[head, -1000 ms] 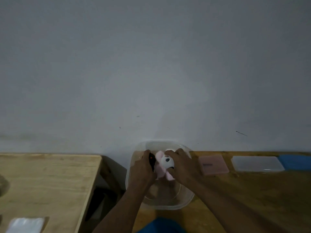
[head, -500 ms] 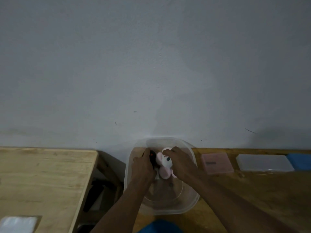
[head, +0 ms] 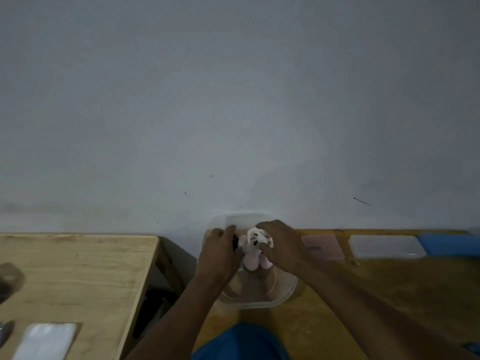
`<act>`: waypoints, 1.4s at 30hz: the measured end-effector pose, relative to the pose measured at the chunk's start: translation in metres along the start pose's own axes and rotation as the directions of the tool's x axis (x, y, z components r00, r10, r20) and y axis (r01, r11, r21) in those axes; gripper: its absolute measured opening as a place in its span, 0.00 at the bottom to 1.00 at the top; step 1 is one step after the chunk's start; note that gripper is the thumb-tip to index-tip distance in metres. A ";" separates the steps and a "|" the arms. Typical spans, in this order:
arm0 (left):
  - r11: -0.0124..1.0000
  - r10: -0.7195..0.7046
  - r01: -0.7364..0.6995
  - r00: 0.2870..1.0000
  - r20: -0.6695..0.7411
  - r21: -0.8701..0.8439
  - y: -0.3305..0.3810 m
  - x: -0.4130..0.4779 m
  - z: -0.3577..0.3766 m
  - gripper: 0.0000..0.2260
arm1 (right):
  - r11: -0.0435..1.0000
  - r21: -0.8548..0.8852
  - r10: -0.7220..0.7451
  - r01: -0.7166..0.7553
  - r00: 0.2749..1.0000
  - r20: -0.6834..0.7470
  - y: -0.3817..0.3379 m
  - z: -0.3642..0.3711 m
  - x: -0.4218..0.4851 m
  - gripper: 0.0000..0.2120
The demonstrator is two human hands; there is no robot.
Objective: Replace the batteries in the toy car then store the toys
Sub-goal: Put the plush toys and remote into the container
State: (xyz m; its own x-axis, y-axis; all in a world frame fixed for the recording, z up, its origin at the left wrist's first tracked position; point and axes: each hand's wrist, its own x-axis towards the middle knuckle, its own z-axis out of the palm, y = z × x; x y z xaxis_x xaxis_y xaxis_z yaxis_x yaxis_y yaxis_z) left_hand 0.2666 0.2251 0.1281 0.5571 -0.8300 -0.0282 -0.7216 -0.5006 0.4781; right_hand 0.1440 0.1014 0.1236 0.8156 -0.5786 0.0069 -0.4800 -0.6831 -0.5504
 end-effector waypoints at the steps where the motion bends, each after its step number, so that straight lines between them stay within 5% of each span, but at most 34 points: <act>1: 0.999 0.047 -0.047 0.998 -0.051 0.011 0.000 -0.009 -0.005 0.22 | 1.000 -0.003 0.009 -0.009 0.998 -0.067 -0.004 -0.006 -0.011 0.16; 8: 0.969 0.218 -0.186 0.954 -0.208 0.161 0.017 -0.061 -0.018 0.16 | 0.988 -0.105 0.087 -0.113 0.971 -0.225 -0.012 -0.041 -0.094 0.19; 19: 0.931 0.300 -0.254 0.941 -0.153 0.262 0.089 -0.159 0.019 0.21 | 0.979 -0.158 0.095 -0.131 0.971 -0.218 0.019 -0.059 -0.218 0.21; 31: 0.956 0.132 -0.134 0.991 0.026 0.259 0.165 -0.279 0.116 0.21 | 0.975 -0.154 0.160 -0.162 0.987 -0.024 0.099 -0.047 -0.352 0.22; 42: 0.980 0.047 -0.082 0.981 0.190 0.183 0.169 -0.309 0.170 0.30 | 0.904 -0.356 0.262 -0.237 0.965 0.025 0.119 -0.025 -0.386 0.32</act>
State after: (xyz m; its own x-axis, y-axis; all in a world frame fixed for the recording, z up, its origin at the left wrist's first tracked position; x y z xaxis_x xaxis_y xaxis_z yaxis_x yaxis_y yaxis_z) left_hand -0.0976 0.3546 0.0683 0.4344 -0.8842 -0.1717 -0.8281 -0.4671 0.3099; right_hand -0.2360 0.2329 0.0760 0.6688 -0.7263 -0.1586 -0.7421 -0.6393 -0.2016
